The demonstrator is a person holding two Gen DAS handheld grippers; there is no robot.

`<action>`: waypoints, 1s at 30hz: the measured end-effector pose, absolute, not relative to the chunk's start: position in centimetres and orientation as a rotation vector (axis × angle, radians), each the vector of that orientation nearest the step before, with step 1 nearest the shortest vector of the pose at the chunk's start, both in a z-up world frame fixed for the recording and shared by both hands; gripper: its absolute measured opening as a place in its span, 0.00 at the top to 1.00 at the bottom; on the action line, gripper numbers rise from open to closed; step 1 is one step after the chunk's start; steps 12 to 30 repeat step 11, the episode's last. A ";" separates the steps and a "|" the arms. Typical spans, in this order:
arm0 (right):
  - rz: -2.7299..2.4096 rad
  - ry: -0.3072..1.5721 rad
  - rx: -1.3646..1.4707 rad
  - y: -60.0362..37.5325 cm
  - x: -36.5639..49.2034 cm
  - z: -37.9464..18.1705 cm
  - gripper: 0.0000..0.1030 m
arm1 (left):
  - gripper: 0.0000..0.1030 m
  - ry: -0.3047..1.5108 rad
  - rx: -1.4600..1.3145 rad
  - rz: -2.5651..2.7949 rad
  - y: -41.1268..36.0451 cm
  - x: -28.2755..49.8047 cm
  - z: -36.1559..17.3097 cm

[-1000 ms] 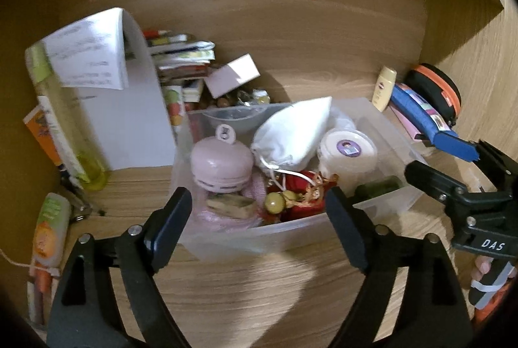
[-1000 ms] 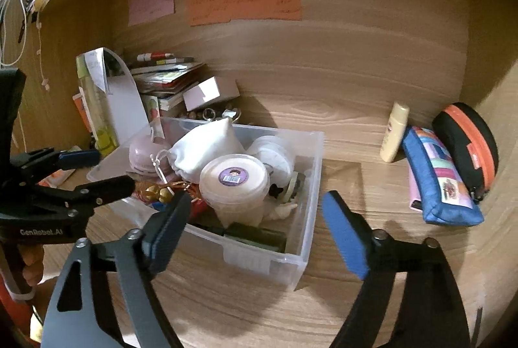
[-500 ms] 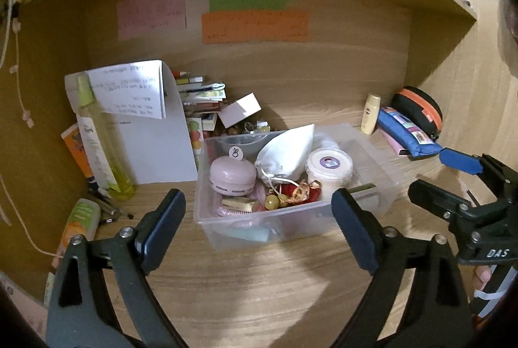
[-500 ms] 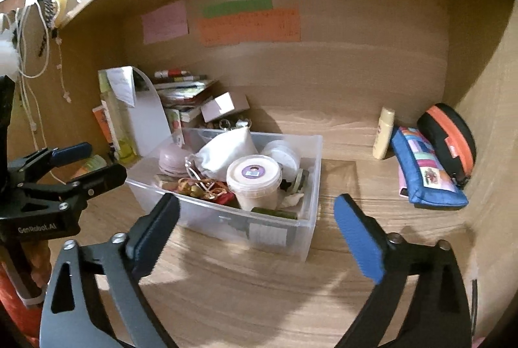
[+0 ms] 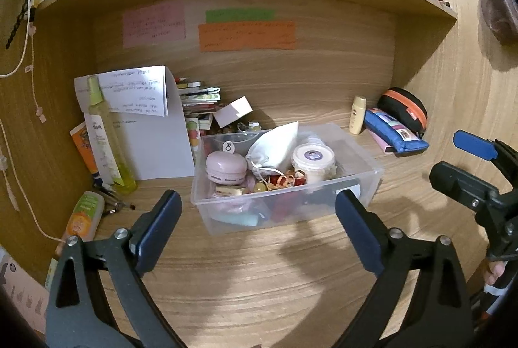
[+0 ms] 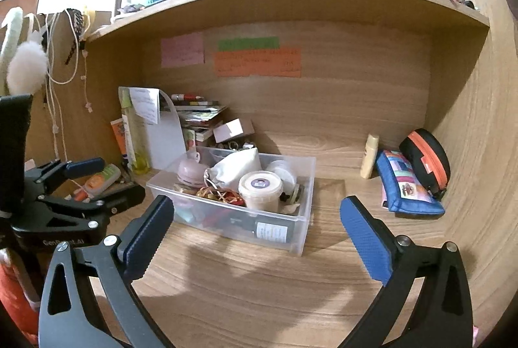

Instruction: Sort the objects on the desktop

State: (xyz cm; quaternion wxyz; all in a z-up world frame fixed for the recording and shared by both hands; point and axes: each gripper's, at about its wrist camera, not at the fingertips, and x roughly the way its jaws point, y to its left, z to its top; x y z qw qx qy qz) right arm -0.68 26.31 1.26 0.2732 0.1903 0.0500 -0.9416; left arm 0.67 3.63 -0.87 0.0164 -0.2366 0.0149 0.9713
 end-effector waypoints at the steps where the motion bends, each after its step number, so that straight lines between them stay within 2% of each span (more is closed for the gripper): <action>1: -2.534 0.130 0.510 26.4 -0.5 1.3 0.01 | 0.06 0.041 -0.732 3.020 3.6 0.8 -0.9; 30: -2.528 0.106 0.532 27.0 -0.2 1.0 0.01 | 0.06 0.016 -0.716 3.019 3.7 1.1 -1.3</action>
